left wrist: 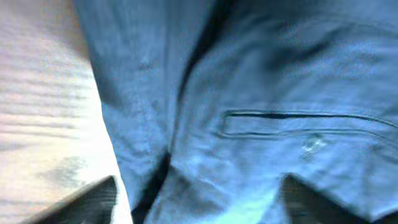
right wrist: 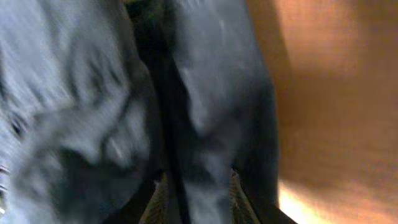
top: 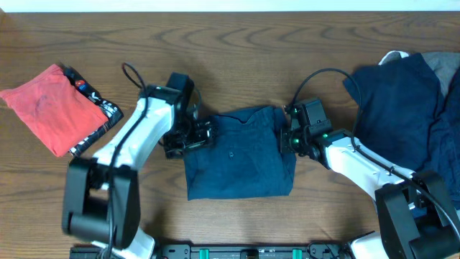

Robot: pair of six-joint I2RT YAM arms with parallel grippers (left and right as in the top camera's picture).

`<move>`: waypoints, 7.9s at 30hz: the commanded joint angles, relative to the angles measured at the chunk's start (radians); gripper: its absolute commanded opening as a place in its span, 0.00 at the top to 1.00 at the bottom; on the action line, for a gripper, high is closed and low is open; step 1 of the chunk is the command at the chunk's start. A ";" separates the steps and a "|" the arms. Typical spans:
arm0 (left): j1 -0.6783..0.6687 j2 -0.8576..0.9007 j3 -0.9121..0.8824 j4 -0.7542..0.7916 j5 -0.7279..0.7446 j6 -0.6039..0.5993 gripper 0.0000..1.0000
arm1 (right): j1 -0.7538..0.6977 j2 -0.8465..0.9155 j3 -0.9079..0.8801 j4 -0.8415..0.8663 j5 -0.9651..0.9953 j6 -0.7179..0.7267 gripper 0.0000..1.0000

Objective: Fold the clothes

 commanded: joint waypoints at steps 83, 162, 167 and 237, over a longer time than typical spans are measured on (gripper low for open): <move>0.774 -0.208 0.063 0.652 -0.351 0.175 0.94 | -0.144 -0.321 0.032 -0.248 -0.002 -0.103 0.63; 0.069 -1.355 -0.349 0.005 -0.325 0.113 0.02 | -0.259 -1.170 -0.123 -0.586 0.266 0.010 0.01; 0.069 -1.423 -0.349 -0.019 -0.325 0.113 0.02 | -0.259 -1.171 -0.124 -0.678 0.266 0.010 0.01; 0.069 -1.421 -0.349 -0.023 -0.325 0.113 0.02 | -0.288 -1.623 -0.758 0.159 0.198 -0.369 0.01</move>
